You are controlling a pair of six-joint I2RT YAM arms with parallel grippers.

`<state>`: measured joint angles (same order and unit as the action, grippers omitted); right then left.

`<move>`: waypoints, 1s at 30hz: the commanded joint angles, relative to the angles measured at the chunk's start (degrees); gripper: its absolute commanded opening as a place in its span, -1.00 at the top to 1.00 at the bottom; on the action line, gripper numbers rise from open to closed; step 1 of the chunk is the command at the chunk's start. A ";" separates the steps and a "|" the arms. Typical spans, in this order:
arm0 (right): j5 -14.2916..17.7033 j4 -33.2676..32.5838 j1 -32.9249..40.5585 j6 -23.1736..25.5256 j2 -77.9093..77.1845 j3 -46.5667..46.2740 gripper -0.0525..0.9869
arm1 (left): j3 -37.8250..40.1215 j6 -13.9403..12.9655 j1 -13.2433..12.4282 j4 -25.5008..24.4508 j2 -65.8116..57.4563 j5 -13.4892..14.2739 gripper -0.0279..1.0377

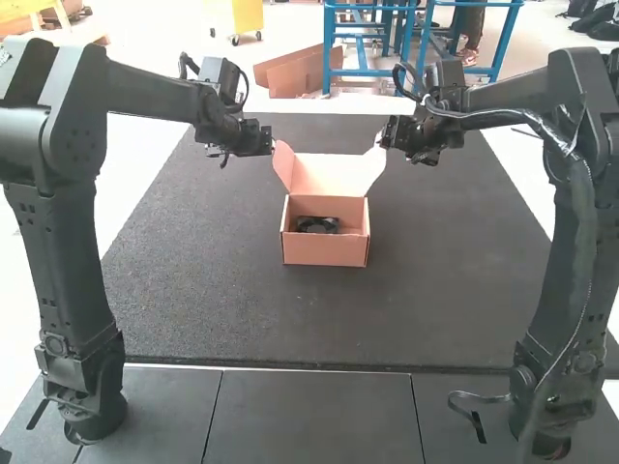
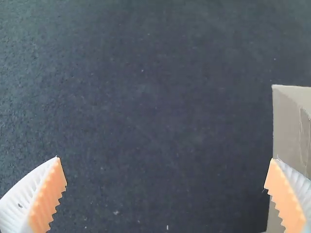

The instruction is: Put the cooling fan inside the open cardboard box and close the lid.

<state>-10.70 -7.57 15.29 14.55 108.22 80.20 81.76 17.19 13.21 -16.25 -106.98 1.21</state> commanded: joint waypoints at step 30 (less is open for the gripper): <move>-6.53 -0.34 0.00 3.91 -0.12 3.29 0.64 | 2.27 -0.14 2.52 -3.70 0.63 -3.76 -0.87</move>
<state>-15.77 -8.08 15.31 17.47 108.22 80.95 81.95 17.23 15.55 -19.59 -106.98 -2.00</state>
